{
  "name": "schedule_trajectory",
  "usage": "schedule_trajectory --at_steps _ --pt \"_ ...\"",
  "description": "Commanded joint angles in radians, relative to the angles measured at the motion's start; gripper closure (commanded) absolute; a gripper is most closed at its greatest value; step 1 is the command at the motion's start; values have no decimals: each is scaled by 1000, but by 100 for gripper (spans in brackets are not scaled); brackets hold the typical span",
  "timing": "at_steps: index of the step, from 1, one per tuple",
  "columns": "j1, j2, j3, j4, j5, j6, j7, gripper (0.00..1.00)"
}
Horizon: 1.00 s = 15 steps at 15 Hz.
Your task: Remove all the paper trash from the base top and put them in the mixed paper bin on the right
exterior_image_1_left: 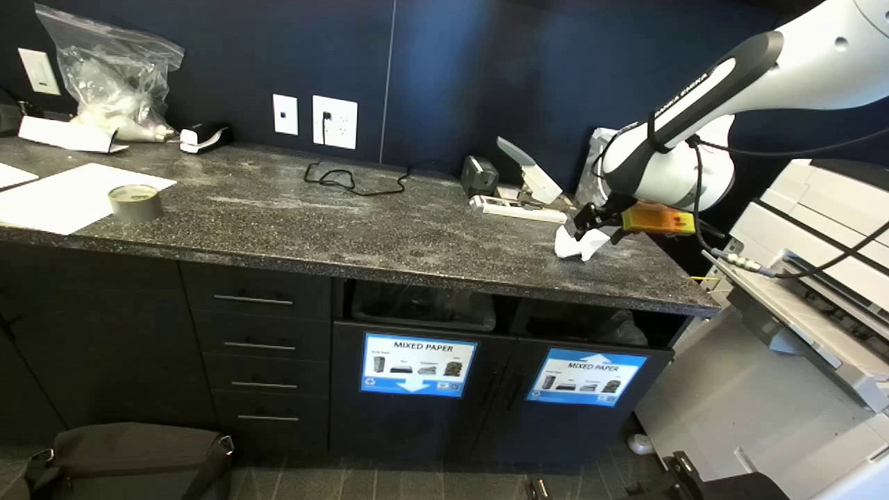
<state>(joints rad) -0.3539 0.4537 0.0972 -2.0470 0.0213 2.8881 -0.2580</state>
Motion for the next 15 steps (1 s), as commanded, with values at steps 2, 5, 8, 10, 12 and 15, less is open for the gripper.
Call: schedule_trajectory --at_steps 2,5,8,10,12,15 --pt "15 108 -4 196 75 -67 10 0" --pt "23 161 -9 275 108 -110 37 0" --pt "46 205 -36 347 120 -186 99 0" --pt "63 229 -54 386 119 -222 140 0" --pt "73 252 -65 423 121 -252 174 0" --pt "82 280 -75 473 125 -286 207 0"
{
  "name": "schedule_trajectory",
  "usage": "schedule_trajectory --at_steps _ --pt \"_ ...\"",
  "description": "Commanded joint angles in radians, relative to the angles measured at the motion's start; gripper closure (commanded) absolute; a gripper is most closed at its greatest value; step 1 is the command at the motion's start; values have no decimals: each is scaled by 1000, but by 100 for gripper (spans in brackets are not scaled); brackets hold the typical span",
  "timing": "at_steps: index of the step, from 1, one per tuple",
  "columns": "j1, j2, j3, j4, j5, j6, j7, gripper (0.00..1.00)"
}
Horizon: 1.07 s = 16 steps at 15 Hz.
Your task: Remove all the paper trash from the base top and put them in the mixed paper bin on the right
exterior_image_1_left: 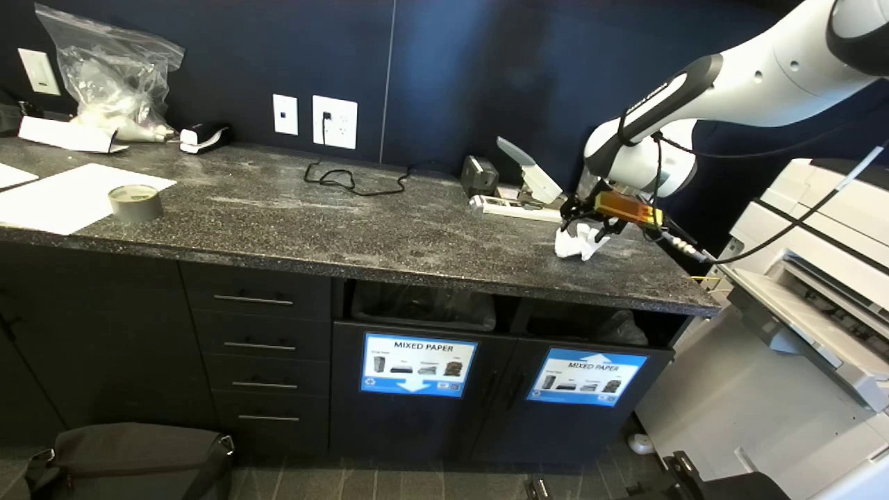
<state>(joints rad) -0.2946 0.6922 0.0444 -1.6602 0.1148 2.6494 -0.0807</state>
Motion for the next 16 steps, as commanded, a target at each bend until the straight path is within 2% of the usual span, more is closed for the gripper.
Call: schedule_trajectory --at_steps 1,16 --pt "25 49 -24 98 34 -54 40 0" --pt "64 147 -64 212 32 -101 129 0"
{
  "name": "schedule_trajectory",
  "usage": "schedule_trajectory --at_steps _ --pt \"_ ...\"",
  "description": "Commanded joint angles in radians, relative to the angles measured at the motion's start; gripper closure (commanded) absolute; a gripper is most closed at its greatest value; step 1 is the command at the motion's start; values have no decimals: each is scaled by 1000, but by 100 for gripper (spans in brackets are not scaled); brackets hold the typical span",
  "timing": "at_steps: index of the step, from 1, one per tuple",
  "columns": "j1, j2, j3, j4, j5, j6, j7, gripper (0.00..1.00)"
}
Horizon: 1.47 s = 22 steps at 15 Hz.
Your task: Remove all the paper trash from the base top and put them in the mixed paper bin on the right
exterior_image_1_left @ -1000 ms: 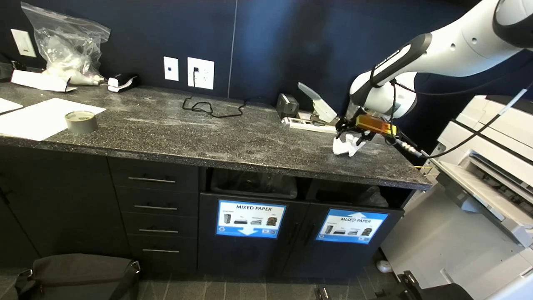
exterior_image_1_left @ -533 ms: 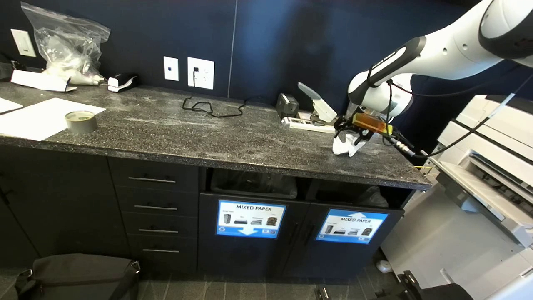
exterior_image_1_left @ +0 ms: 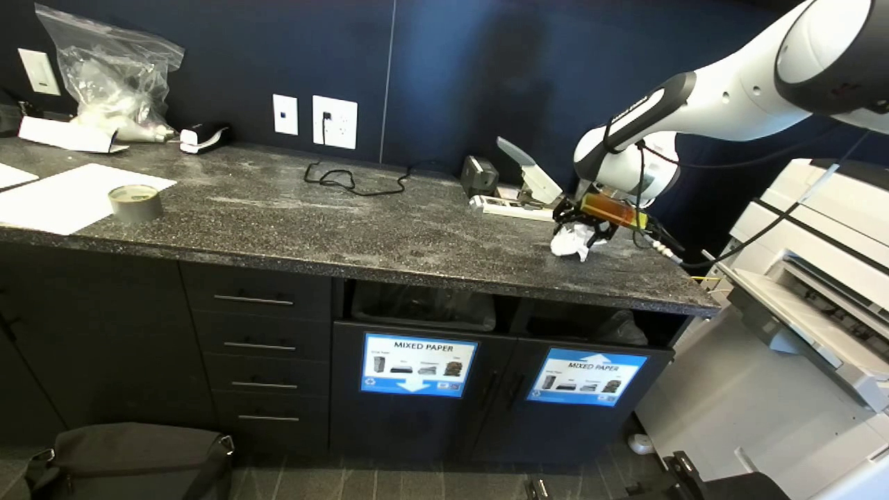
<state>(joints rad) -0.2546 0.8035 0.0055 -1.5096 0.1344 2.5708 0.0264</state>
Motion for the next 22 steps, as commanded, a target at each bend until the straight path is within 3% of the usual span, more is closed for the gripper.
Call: schedule_trajectory --at_steps 1,8,9,10,11,17,20,22 --pt "32 41 -29 62 9 -16 29 0" --pt "58 86 -48 109 0 -14 53 0" --pt "59 92 -50 117 -1 -12 51 25" --pt "64 98 -52 120 -5 -8 50 25" --pt "67 101 -55 123 -8 -4 48 32" --pt "78 115 -65 142 -21 1 42 78" --pt "77 114 -64 135 -27 0 30 87" --pt "72 112 -61 132 -28 -9 18 84"
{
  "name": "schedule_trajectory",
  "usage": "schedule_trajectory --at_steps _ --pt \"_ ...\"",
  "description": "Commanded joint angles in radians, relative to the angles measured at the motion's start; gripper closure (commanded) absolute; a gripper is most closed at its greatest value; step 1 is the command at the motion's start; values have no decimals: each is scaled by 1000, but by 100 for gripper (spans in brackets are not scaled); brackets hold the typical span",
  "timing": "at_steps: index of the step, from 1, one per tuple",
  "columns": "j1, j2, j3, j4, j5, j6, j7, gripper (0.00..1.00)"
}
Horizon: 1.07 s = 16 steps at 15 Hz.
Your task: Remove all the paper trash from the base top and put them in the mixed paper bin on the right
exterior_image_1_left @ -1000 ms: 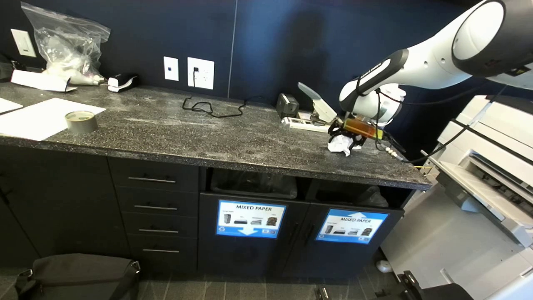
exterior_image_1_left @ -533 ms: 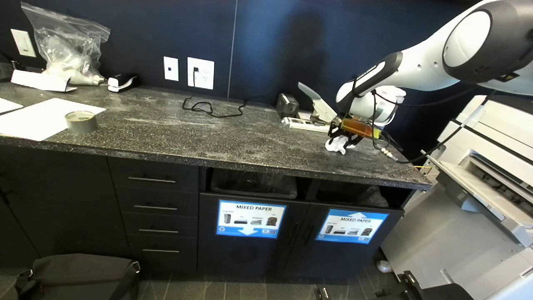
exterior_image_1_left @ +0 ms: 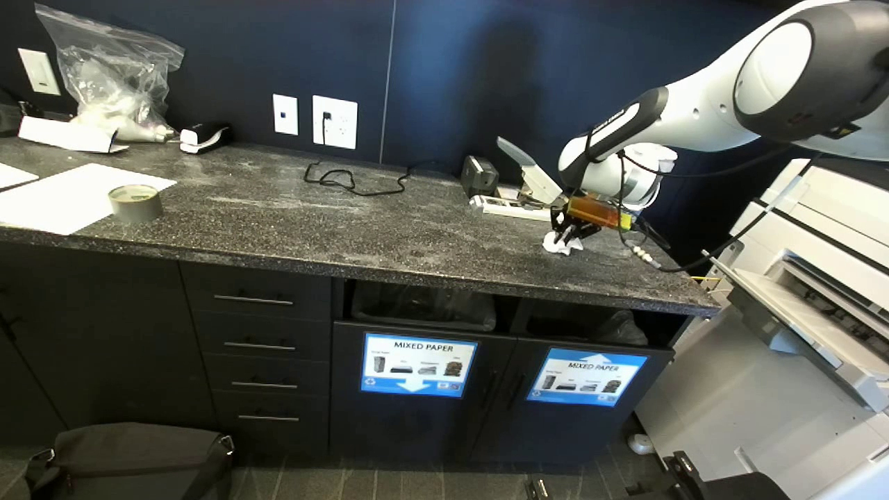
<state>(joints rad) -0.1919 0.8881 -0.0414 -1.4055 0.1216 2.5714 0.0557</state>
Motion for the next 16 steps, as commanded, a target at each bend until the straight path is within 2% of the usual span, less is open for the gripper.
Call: schedule_trajectory --at_steps 1,9,12,16 --pt "10 23 -12 17 -20 -13 -21 86" --pt "-3 -62 6 -90 -125 -166 -263 85" --pt "-6 -136 -1 -197 -175 -182 -354 86" --pt "-8 -263 -20 -401 -240 -139 -409 86"
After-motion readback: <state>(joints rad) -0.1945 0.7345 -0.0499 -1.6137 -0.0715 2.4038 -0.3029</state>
